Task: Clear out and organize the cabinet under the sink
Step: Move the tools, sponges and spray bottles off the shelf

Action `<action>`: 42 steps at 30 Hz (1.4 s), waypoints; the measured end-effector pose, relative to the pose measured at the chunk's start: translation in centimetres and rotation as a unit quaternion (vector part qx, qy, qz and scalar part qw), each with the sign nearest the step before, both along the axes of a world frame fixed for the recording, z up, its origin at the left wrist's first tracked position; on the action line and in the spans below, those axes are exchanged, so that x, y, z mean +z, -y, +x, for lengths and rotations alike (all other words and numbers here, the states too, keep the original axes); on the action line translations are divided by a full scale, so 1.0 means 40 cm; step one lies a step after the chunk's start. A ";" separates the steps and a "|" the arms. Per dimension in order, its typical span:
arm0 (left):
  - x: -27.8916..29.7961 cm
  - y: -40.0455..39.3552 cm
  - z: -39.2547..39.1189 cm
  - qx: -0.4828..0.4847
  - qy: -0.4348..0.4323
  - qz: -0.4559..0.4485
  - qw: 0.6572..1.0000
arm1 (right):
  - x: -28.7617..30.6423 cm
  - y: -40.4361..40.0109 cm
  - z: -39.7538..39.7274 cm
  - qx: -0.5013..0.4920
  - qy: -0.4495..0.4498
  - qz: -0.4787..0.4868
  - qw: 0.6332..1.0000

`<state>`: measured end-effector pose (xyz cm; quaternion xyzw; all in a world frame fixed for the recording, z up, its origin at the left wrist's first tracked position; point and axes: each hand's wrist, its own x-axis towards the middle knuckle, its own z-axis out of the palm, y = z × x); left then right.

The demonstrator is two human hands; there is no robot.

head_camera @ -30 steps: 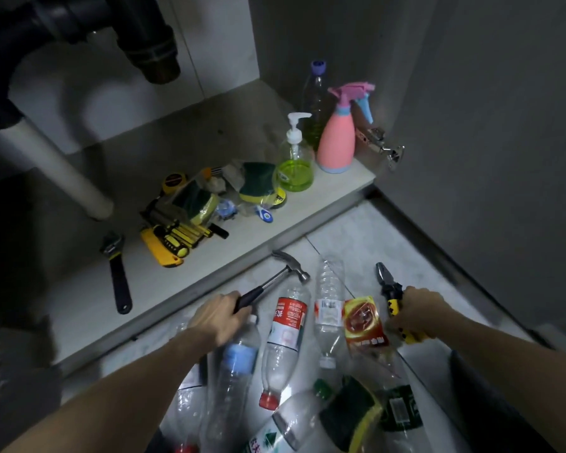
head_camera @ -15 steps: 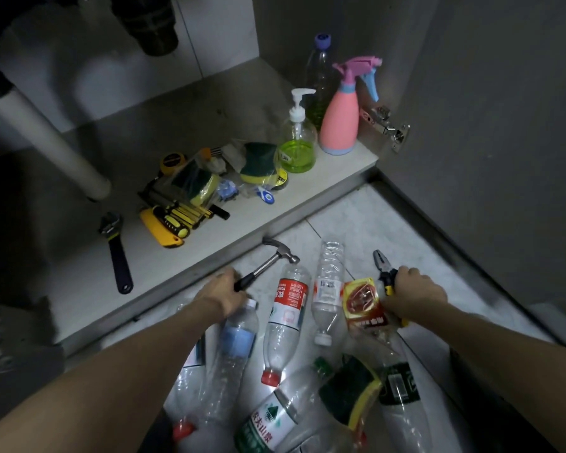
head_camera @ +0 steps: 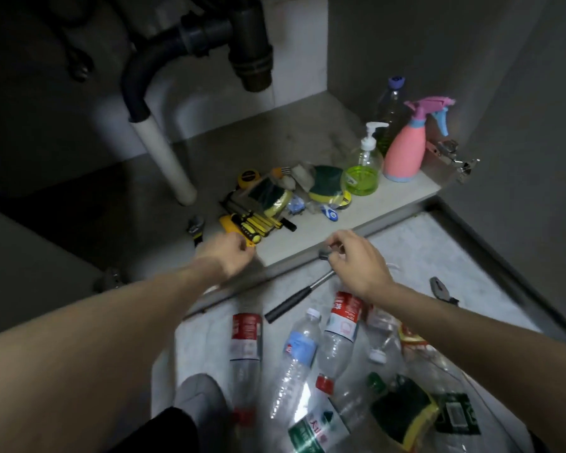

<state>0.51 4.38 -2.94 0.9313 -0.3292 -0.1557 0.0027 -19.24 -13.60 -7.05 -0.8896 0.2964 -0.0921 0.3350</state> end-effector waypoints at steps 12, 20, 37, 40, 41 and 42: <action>-0.149 -0.208 0.188 0.164 -0.054 0.005 0.985 | 0.051 -0.227 0.436 0.180 -0.121 -0.198 0.956; -0.183 -0.175 0.204 0.197 -0.053 -0.023 0.979 | 0.005 -0.260 0.516 0.196 -0.193 -0.349 0.896; 0.017 -0.115 0.123 0.363 -0.172 -0.235 0.885 | 0.073 -0.183 0.166 -0.075 -0.022 0.374 0.924; 0.069 -0.085 0.049 0.360 -0.146 -0.276 0.879 | 0.090 -0.174 0.039 -0.083 -0.003 0.385 0.919; 0.082 -0.073 0.014 0.349 -0.146 -0.285 0.881 | 0.096 -0.169 -0.004 -0.085 -0.007 0.353 0.932; 0.094 -0.061 -0.024 0.335 -0.146 -0.295 0.883 | 0.105 -0.162 -0.046 -0.087 -0.014 0.310 0.947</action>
